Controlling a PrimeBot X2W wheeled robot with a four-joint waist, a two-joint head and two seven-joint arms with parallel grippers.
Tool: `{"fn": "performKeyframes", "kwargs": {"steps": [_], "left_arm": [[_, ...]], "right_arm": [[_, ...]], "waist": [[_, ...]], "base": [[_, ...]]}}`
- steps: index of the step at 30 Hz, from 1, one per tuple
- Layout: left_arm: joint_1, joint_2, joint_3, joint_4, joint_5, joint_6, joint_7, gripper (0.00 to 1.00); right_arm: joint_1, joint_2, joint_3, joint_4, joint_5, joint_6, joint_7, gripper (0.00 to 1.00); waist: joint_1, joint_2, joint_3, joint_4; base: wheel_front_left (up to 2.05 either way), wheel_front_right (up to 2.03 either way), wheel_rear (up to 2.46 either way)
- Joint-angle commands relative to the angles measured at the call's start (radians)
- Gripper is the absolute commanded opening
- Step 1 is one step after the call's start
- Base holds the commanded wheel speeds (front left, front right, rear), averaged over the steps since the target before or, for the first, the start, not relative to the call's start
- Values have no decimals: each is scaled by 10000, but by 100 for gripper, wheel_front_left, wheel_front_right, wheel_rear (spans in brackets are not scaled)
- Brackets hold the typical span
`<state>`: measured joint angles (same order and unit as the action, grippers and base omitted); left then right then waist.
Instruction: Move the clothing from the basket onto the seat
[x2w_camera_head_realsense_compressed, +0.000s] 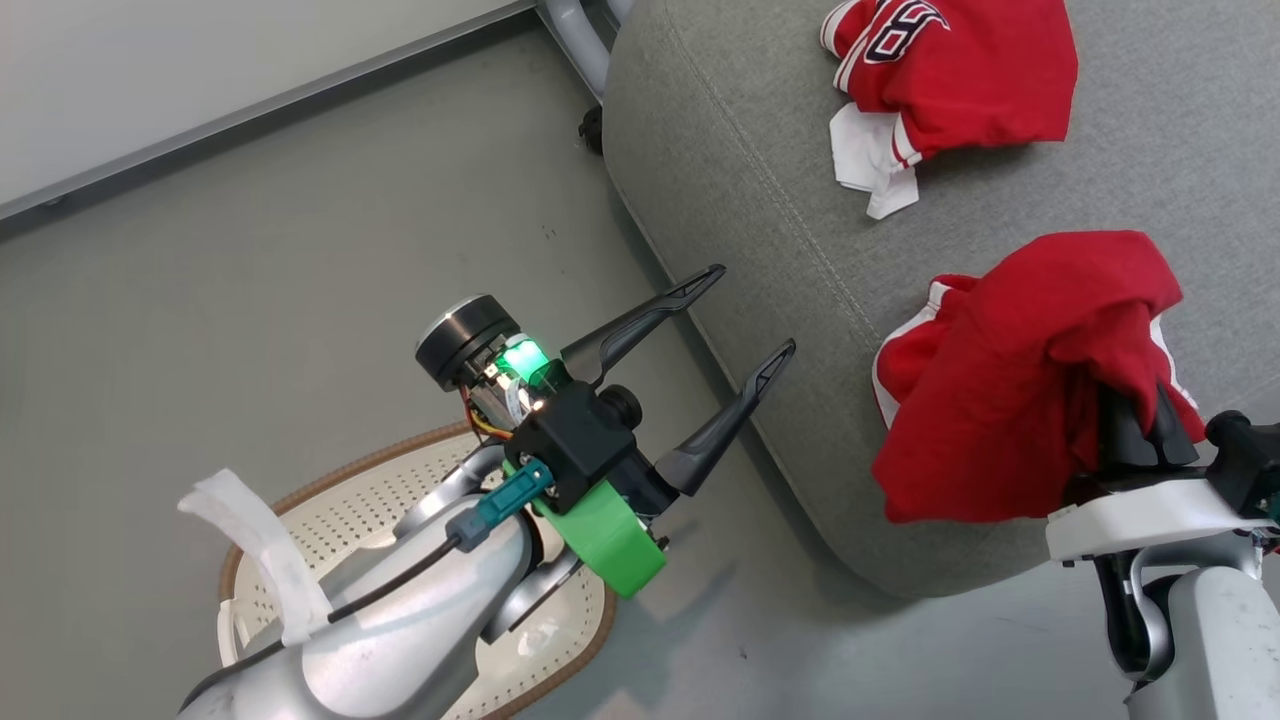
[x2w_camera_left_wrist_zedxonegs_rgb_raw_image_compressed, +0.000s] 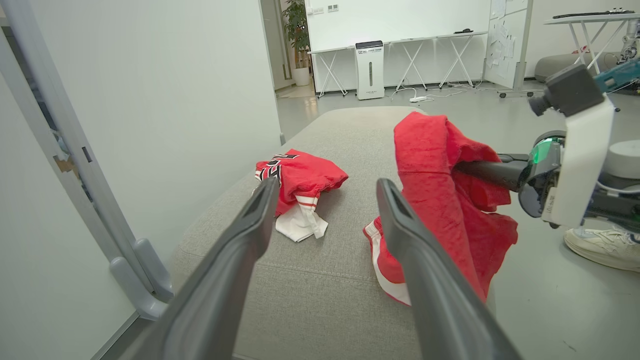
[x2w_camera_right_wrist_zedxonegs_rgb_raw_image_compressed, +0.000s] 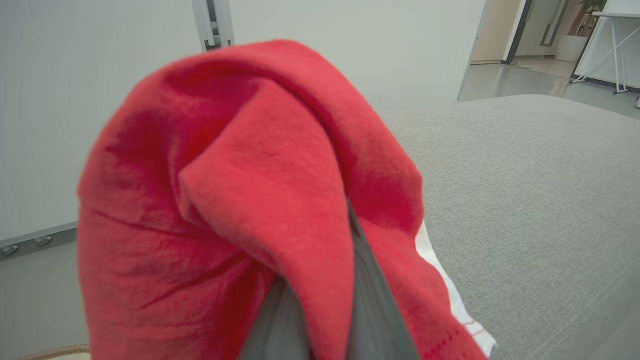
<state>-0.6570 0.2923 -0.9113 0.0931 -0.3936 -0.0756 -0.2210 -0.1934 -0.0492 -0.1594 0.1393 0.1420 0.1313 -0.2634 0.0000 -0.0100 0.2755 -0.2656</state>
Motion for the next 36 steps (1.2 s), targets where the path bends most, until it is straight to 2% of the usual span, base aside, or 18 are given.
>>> {"fn": "performKeyframes", "kwargs": {"steps": [1, 6, 14, 20, 26, 31, 36], "left_arm": [[-48, 77, -7, -50, 83, 18, 19, 100], [-197, 153, -2, -136, 64, -8, 43, 100], [-553, 396, 70, -464, 130, -43, 171, 100], [-961, 576, 97, -778, 253, -96, 258, 100], [-1392, 736, 206, -1016, 374, -142, 239, 100], [-1627, 830, 269, -1092, 449, -153, 162, 100], [-1675, 909, 261, -1110, 486, -155, 70, 100]], "right_arm": [[-66, -26, -63, -99, 65, -11, -19, 0], [-860, -27, -192, -410, -186, -11, -19, 0], [-3525, -70, -854, -876, -780, -11, -19, 0], [-5958, -641, -1559, -612, -1060, -11, -19, 0], [-8199, -1468, -2131, 487, -1370, -11, -19, 0], [-9700, -2041, -2611, 2010, -1781, -12, -10, 0], [-10342, -2079, -2890, 3340, -2349, -11, 32, 0]], "waist": [[0, 100, 115, -19], [0, 100, 452, 93], [0, 100, 1579, 384], [0, 100, 2727, 786], [0, 100, 3808, 1212], [0, 100, 4469, 1479], [0, 100, 4836, 1601]], "base": [[0, 0, 0], [0, 0, 0], [0, 0, 0], [0, 0, 0], [0, 0, 0], [0, 0, 0], [0, 0, 0]]}}
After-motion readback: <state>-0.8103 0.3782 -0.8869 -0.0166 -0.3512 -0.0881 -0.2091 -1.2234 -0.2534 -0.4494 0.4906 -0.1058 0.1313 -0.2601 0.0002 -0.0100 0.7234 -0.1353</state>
